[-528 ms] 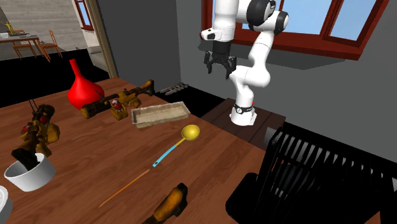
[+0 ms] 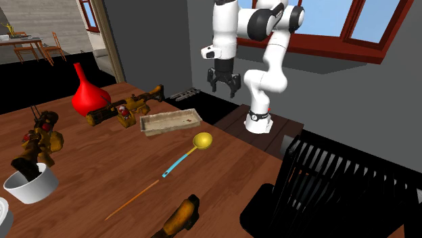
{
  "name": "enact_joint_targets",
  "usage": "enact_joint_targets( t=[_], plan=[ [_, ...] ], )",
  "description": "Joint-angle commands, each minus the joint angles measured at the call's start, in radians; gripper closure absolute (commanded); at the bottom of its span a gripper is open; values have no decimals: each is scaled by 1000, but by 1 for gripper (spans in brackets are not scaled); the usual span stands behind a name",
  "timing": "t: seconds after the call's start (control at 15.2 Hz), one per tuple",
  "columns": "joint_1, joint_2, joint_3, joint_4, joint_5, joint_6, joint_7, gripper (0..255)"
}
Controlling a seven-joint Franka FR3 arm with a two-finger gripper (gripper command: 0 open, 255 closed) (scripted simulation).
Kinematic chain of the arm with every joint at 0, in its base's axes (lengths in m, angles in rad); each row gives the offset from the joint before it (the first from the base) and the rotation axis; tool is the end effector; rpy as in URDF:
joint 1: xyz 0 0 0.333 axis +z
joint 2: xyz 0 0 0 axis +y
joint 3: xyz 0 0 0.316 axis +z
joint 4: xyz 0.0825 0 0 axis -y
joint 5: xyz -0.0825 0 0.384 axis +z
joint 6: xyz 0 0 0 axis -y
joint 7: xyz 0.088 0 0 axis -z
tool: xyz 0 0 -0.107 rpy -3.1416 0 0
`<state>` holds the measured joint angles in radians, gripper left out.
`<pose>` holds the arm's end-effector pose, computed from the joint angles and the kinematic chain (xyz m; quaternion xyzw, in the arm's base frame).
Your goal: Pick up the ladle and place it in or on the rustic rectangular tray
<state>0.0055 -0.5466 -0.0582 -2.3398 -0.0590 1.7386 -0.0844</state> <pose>0.3803 -0.0281 0.5296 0.9992 0.0262 -0.0284 0.0120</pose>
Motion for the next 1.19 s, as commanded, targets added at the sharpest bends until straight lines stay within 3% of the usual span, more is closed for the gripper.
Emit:
enact_joint_targets(
  t=[0.0,0.59,1.12],
  plan=[
    [1,81,-13,24,17,55,-2,0],
    [7,426,-59,173,124,232,-38,0],
    [-9,744,-70,394,253,302,-91,0]
  ],
)
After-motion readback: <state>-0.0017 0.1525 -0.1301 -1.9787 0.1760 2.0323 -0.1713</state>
